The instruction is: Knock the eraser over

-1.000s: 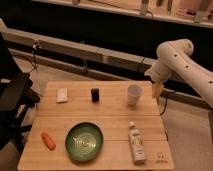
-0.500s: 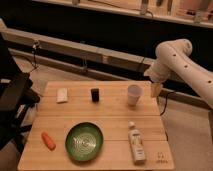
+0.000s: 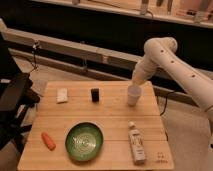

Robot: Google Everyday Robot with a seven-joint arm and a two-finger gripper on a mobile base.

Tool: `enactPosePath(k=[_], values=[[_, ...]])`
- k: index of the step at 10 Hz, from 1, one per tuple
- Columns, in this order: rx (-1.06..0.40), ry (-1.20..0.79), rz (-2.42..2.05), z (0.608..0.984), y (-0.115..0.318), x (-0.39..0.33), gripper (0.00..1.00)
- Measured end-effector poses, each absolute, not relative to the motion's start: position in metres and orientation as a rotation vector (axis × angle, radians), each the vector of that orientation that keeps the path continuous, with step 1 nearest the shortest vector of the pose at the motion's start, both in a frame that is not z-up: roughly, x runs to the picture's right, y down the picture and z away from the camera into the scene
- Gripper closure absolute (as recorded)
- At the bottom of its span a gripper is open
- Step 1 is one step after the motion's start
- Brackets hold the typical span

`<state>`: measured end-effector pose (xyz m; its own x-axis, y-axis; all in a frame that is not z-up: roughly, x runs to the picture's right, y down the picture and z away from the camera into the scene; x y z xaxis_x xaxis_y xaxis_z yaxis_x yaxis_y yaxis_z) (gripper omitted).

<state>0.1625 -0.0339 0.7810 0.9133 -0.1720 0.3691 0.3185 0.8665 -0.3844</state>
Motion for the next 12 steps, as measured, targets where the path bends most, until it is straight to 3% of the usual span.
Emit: enactPosePath(k=[3,12], values=[[-0.451,-0.442,-0.347,0.785,-0.03,0.122,1.0],[-0.47,-0.42,-0.34,0.798,-0.03,0.104,1.0]])
